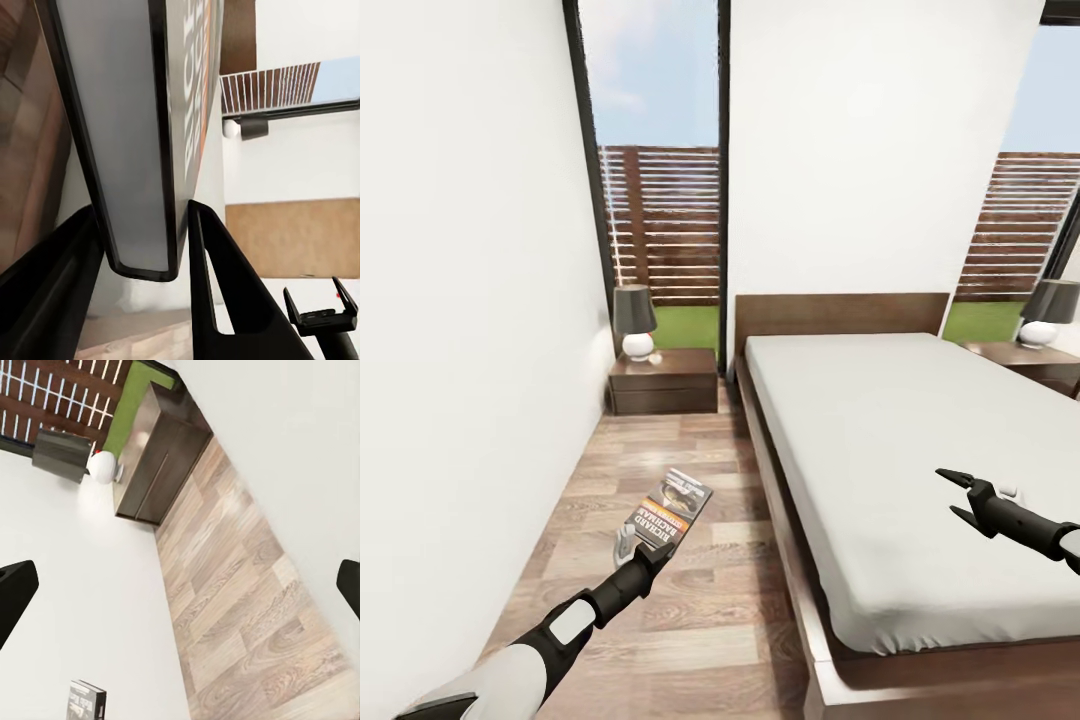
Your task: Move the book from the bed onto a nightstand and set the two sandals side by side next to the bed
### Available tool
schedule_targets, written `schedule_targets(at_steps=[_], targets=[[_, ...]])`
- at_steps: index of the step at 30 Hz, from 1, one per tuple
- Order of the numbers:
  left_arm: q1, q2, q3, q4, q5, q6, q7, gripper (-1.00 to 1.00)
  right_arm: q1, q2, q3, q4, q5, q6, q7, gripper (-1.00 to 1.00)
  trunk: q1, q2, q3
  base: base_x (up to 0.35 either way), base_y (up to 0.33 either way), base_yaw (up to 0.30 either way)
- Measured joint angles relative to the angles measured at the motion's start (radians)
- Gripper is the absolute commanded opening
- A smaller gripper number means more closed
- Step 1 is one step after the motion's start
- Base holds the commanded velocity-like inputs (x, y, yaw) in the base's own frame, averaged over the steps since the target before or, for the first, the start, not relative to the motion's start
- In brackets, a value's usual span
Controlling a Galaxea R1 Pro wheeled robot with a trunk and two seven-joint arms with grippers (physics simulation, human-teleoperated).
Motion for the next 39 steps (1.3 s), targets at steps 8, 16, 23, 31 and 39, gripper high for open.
schedule_targets(at_steps=[8,16,23,31,39], targets=[[0.0,0.0,-0.001,0.0,0.0,0.0,0.0,-1.0,0.0,0.0,0.0,0.0,0.0,0.0,-0.001,1.0,0.0,0.0,0.0,0.097,0.236,-0.002],[0.0,0.0,-0.001,0.0,0.0,-0.001,0.0,-1.0,0.0,0.0,0.0,0.001,0.0,0.0,-0.001,1.0,0.0,0.0,0.0,0.09,0.232,0.0],[0.0,0.0,0.0,0.0,-0.001,-0.001,0.0,-1.0,0.0,0.0,0.0,0.0,0.0,0.0,-0.002,1.0,0.0,0.0,0.0,0.076,0.229,0.0],[0.0,0.0,-0.001,0.0,0.0,-0.001,0.0,-1.0,0.0,0.0,0.0,0.0,0.0,0.0,-0.002,1.0,0.0,0.0,0.0,0.019,0.215,0.0],[0.0,0.0,0.001,0.0,0.002,0.0,0.001,-1.0,0.0,0.0,0.0,0.0,0.0,0.0,-0.002,1.0,0.0,0.0,0.0,0.002,0.168,0.0]])
